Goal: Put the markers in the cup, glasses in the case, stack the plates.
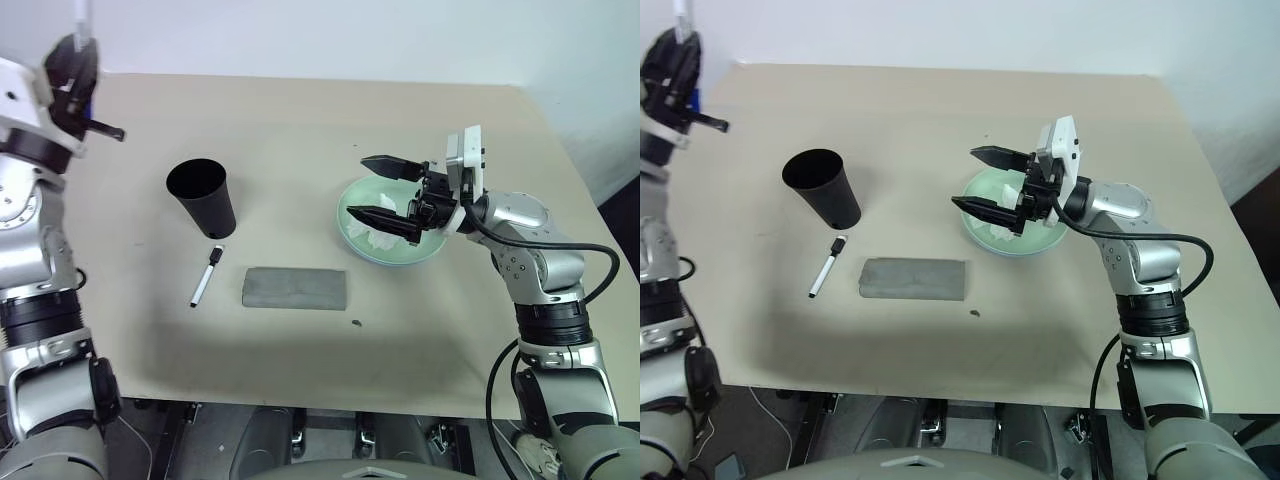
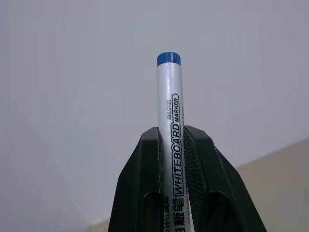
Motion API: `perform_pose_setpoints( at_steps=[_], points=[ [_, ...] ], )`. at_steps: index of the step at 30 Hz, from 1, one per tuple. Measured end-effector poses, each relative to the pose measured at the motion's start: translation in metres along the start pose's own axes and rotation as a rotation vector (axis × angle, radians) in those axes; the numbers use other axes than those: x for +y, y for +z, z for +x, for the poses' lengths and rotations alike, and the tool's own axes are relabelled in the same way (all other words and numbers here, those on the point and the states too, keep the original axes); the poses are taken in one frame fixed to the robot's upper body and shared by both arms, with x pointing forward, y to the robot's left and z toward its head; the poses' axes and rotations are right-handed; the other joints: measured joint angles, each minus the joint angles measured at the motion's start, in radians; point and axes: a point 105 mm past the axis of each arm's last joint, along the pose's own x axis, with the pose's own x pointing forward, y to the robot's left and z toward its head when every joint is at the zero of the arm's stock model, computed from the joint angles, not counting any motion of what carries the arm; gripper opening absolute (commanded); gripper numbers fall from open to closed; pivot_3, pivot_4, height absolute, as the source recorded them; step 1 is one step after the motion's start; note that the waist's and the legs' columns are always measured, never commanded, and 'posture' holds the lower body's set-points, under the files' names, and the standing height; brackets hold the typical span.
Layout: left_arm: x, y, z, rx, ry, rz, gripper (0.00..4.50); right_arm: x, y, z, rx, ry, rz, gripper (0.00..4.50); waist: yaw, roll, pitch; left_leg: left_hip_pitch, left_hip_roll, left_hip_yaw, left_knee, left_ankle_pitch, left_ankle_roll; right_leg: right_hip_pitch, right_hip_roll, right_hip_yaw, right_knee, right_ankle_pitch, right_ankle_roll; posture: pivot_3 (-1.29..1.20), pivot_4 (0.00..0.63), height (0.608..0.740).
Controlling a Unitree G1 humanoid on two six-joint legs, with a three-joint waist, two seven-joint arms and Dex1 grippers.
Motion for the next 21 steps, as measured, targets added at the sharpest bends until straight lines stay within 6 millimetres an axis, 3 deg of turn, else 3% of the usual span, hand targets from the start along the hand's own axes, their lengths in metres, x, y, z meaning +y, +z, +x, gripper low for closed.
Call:
perform_pose_setpoints(
  at_steps=[4,8,12,21],
  points=[
    [-0.033,-0.024,0.005,0.032,-0.112,-0.107,0.29,-0.001,0.0,-0.001,0.001,-0.016,-0.001,4.5,-0.002,0.0,0.0,0.0,0.0,0.0,0.001,0.001,0.001,0.0,0.001,0.0,0.0,0.001,0.001,0.0,0.15,0.681],
    [-0.052,-0.038,0.005,0.05,-0.174,-0.159,0.29,-0.003,-0.001,-0.003,0.011,-0.035,0.0,4.5,-0.002,-0.001,0.001,0.0,0.0,0.001,0.001,0.001,0.002,0.001,0.001,0.0,0.0,0.001,0.002,0.0,0.15,0.681],
    [-0.059,-0.053,0.001,0.075,-0.19,-0.199,0.29,-0.003,0.001,-0.008,0.022,-0.055,-0.015,4.5,-0.001,-0.001,0.001,0.0,0.0,0.001,0.001,0.001,0.002,0.001,0.001,0.0,0.0,0.001,0.002,0.0,0.15,0.681],
    [-0.069,-0.065,-0.012,0.104,-0.208,-0.246,0.29,-0.005,0.0,-0.012,0.038,-0.077,-0.013,4.5,-0.001,-0.001,0.001,0.001,0.0,0.0,0.002,0.002,0.003,0.002,0.001,0.0,0.0,0.002,0.002,0.0,0.15,0.681]
  ],
)
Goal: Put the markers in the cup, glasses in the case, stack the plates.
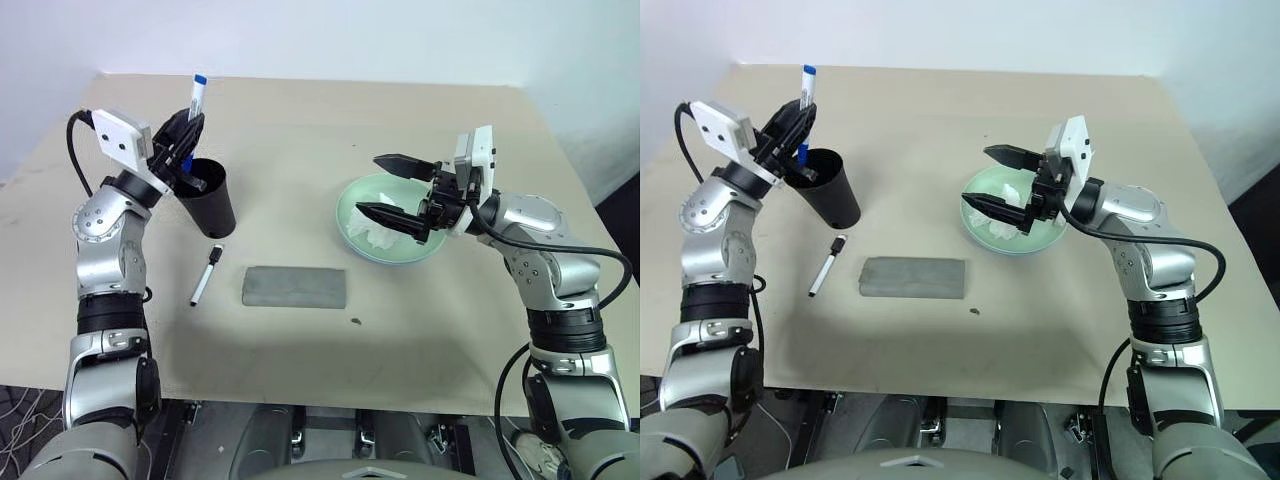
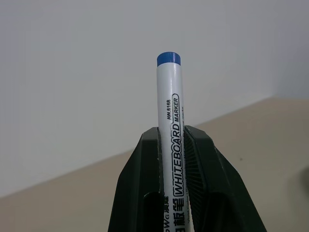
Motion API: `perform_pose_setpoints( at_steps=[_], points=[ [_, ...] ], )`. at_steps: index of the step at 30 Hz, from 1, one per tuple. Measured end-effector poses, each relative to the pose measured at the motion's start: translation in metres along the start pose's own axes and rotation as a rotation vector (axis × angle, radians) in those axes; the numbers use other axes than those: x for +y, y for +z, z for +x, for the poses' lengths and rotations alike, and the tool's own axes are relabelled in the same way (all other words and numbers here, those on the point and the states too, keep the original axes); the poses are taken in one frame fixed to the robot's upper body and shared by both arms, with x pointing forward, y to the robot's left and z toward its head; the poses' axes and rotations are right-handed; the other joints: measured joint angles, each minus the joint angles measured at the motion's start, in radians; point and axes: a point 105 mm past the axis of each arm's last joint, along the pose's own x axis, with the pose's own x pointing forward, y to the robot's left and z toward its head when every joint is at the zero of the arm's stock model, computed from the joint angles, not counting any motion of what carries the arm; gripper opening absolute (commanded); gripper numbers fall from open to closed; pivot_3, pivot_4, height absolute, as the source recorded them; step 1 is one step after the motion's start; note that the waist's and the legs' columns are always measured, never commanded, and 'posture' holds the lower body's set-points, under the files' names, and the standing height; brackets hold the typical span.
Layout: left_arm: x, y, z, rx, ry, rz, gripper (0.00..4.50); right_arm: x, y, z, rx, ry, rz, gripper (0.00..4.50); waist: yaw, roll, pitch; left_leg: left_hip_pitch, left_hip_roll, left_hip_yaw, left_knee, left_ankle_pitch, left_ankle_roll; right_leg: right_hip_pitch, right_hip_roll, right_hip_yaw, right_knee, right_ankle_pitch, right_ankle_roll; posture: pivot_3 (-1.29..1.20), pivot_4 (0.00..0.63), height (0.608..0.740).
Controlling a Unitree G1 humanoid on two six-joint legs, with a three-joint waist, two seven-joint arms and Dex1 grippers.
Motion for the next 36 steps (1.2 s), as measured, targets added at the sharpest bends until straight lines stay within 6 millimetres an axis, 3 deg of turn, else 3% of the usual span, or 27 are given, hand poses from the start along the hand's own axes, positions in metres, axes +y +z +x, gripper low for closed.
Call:
perform_pose_setpoints(
  at_steps=[21,33,36],
  points=[
    [-0.0082,-0.0098,-0.0087,0.027,0.014,-0.056,0.29,-0.0019,0.0003,-0.0001,0.001,-0.018,-0.009,4.5,0.001,0.0,0.0,0.0,0.0,-0.001,0.0,0.0,0.003,0.0,0.0,0.0,0.0,0.002,-0.001,0.0,0.15,0.681],
    [-0.0079,-0.0102,-0.0091,0.025,0.019,-0.062,4.39,-0.0028,-0.0006,-0.0004,0.011,-0.024,-0.021,4.5,0.001,0.0,0.0,0.0,0.0,-0.001,0.0,0.0,0.003,0.0,0.0,0.0,0.0,0.002,-0.001,0.0,0.15,0.681],
    [-0.0067,-0.0105,-0.0095,0.027,0.029,-0.063,4.48,-0.0027,-0.0006,-0.0003,0.011,-0.024,-0.021,4.5,0.001,0.0,0.0,0.0,0.0,-0.001,0.0,0.0,0.003,0.0,0.0,0.0,0.0,0.002,-0.001,0.0,0.15,0.681]
  ],
)
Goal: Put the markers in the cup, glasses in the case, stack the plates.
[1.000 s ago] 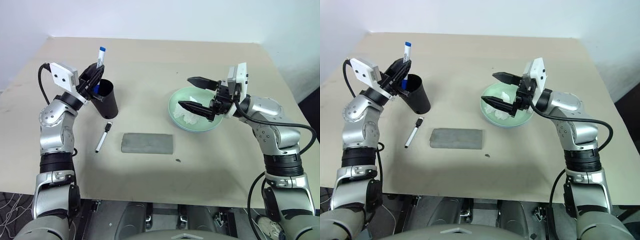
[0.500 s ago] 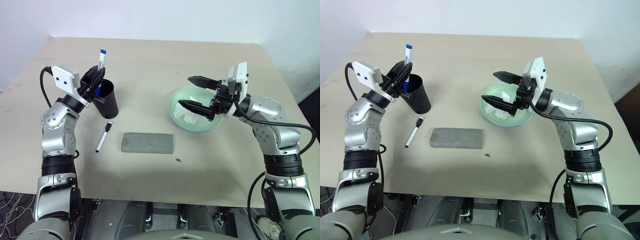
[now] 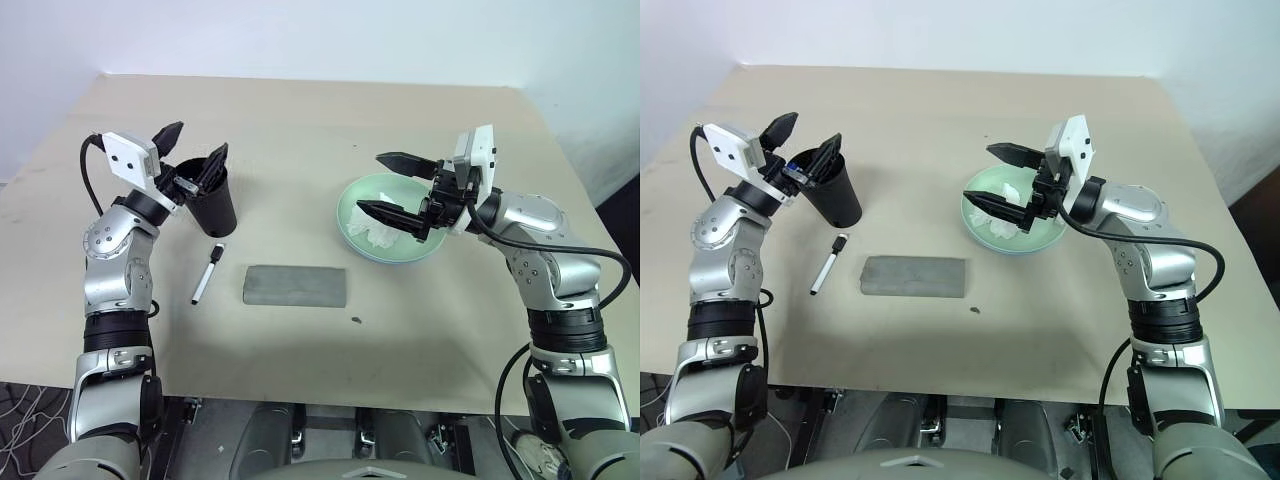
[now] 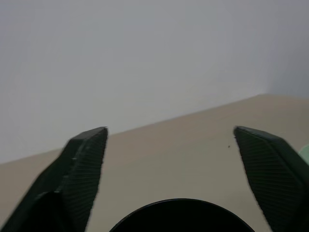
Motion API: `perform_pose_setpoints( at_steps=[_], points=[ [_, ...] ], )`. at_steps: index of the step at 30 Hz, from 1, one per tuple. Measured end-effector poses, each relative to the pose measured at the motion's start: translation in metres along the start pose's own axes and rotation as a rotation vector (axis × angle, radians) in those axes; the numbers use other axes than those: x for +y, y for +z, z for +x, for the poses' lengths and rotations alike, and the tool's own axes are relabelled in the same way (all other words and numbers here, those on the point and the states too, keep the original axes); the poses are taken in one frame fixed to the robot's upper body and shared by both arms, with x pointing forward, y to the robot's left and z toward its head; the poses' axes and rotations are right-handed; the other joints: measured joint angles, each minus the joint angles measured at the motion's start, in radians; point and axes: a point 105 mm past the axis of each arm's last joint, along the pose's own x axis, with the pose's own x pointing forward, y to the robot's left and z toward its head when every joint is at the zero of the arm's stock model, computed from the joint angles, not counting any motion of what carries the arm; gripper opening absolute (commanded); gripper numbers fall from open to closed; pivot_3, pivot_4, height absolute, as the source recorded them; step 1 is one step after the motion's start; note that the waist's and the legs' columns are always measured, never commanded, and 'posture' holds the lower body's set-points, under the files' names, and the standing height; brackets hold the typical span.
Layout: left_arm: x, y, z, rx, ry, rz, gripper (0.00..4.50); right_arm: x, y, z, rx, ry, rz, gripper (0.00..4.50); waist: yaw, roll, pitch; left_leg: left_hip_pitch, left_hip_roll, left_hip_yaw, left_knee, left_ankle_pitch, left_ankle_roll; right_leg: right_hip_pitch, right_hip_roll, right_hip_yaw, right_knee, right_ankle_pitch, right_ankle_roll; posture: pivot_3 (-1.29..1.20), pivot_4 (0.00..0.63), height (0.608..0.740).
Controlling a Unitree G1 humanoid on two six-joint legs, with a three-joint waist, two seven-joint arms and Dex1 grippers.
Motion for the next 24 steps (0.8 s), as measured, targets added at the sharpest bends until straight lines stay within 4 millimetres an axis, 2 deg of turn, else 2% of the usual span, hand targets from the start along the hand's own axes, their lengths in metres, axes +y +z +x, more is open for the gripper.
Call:
perform_pose_setpoints(
  at_steps=[6,10,16,20,22,24],
  points=[
    [0.001,0.001,-0.011,0.055,0.013,-0.004,4.48,0.001,0.0,0.0,0.0,0.011,0.002,4.5,-0.001,0.0,0.0,0.0,0.0,0.0,0.0,0.0,0.0,0.0,0.0,0.0,0.0,0.0,0.0,0.0,0.15,0.681],
    [0.008,0.003,-0.029,0.181,0.071,-0.037,4.48,0.003,0.0,0.0,0.002,0.029,0.002,4.5,-0.002,0.0,0.0,0.0,0.0,-0.001,0.0,0.0,0.0,0.0,0.0,0.0,0.0,0.0,0.0,0.0,0.15,0.681],
    [-0.004,0.028,-0.056,0.275,0.064,-0.054,4.48,-0.001,-0.004,-0.001,0.007,0.043,0.021,4.5,0.001,0.0,0.001,0.0,0.0,-0.002,0.0,0.0,0.0,0.0,-0.001,0.0,-0.001,0.0,0.0,0.0,0.15,0.681],
    [-0.005,0.053,-0.059,0.234,0.089,-0.042,4.48,-0.002,-0.005,0.001,-0.002,0.054,0.023,4.5,0.0,0.0,0.001,0.0,0.0,-0.002,0.0,0.0,0.0,0.0,-0.001,0.0,-0.001,0.0,-0.001,0.0,0.15,0.681],
    [-0.006,0.056,-0.06,0.24,0.096,-0.044,4.48,-0.003,-0.006,0.002,0.002,0.06,0.023,4.5,0.0,0.0,0.001,0.0,0.0,-0.002,0.0,0.001,-0.001,0.0,0.0,0.0,-0.001,0.0,-0.001,0.0,0.15,0.681],
    [-0.013,0.05,-0.069,0.301,0.087,-0.057,4.48,-0.003,-0.007,0.005,0.004,0.074,0.024,4.5,-0.002,0.0,0.001,0.001,0.0,-0.002,-0.001,0.001,-0.001,0.0,0.0,0.0,-0.001,0.0,-0.001,0.0,0.15,0.681]
  ],
)
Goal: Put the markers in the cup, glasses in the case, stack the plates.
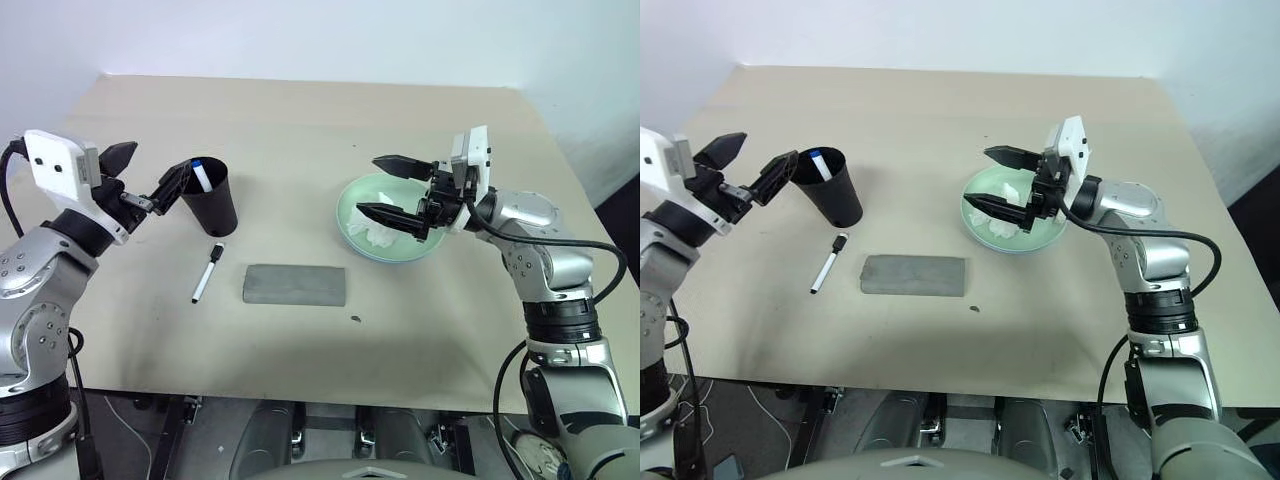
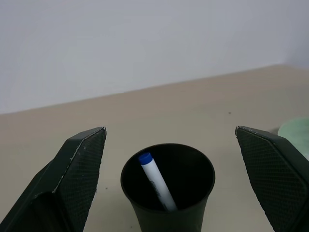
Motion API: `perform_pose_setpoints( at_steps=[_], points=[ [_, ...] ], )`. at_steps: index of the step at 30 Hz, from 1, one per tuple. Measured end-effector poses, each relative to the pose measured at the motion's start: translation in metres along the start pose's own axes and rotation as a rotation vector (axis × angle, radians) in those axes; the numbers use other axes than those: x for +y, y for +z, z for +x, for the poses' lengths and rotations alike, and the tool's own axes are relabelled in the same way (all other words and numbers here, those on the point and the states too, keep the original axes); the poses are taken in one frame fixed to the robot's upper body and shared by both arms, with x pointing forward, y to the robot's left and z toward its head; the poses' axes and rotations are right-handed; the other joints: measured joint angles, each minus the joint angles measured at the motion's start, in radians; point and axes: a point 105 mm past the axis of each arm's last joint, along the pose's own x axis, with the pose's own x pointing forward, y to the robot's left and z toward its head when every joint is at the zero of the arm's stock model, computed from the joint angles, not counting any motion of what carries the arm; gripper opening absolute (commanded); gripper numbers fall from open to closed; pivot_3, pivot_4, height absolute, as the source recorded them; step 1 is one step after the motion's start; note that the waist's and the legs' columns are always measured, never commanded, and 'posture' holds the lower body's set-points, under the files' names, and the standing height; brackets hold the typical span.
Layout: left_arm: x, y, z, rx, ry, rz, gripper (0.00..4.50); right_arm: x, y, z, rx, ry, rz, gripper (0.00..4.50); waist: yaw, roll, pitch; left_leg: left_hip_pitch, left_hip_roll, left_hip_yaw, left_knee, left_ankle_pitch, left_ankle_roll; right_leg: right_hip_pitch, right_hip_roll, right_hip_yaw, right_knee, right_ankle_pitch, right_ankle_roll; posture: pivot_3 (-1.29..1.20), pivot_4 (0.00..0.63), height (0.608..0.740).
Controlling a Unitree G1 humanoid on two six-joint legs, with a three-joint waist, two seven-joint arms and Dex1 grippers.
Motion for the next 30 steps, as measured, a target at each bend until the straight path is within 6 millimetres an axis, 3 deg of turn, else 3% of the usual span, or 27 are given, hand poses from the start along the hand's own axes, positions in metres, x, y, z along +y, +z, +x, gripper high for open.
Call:
perform_pose_setpoints(
  at_steps=[3,8,14,18,22,30],
  points=[
    [-0.004,-0.012,-0.009,0.097,0.008,-0.017,4.48,-0.001,-0.003,0.0,0.01,0.013,0.002,4.5,0.0,0.0,0.0,0.0,0.0,0.0,0.0,0.001,-0.002,-0.001,0.0,0.0,0.0,0.0,0.0,0.0,0.15,0.681],
    [-0.005,-0.006,-0.022,0.173,0.066,-0.044,4.48,-0.005,-0.002,-0.001,0.01,0.016,-0.001,4.5,0.003,0.0,0.001,0.0,0.0,-0.001,0.0,0.001,-0.001,0.0,0.0,0.0,0.0,0.0,0.0,0.0,0.15,0.681],
    [-0.018,-0.036,-0.034,0.403,0.063,-0.081,4.48,-0.008,-0.005,-0.001,0.02,0.014,-0.008,4.5,0.002,0.0,0.001,0.0,0.0,-0.001,-0.001,0.002,-0.003,-0.001,0.001,0.0,0.0,0.0,0.0,0.0,0.15,0.681],
    [-0.023,-0.045,-0.037,0.482,0.061,-0.078,4.48,-0.008,-0.004,-0.001,0.02,0.018,-0.012,4.5,0.002,0.0,0.001,0.0,0.0,-0.001,-0.001,0.003,-0.007,-0.001,0.001,0.0,0.0,0.0,0.0,0.0,0.15,0.681],
    [-0.023,-0.055,-0.033,0.539,0.074,-0.077,4.48,-0.008,-0.003,0.0,0.021,0.016,-0.018,4.5,0.003,-0.001,0.001,0.0,0.0,-0.001,-0.001,0.002,-0.009,-0.001,0.001,0.0,0.0,0.0,0.0,0.0,0.15,0.681],
    [-0.031,-0.099,-0.011,0.671,0.072,-0.114,4.48,-0.01,-0.003,0.0,0.024,-0.003,-0.024,4.5,0.003,-0.001,0.001,-0.001,0.0,0.0,-0.001,0.003,-0.009,-0.002,0.001,0.0,0.0,0.0,0.0,0.0,0.15,0.681]
  ],
)
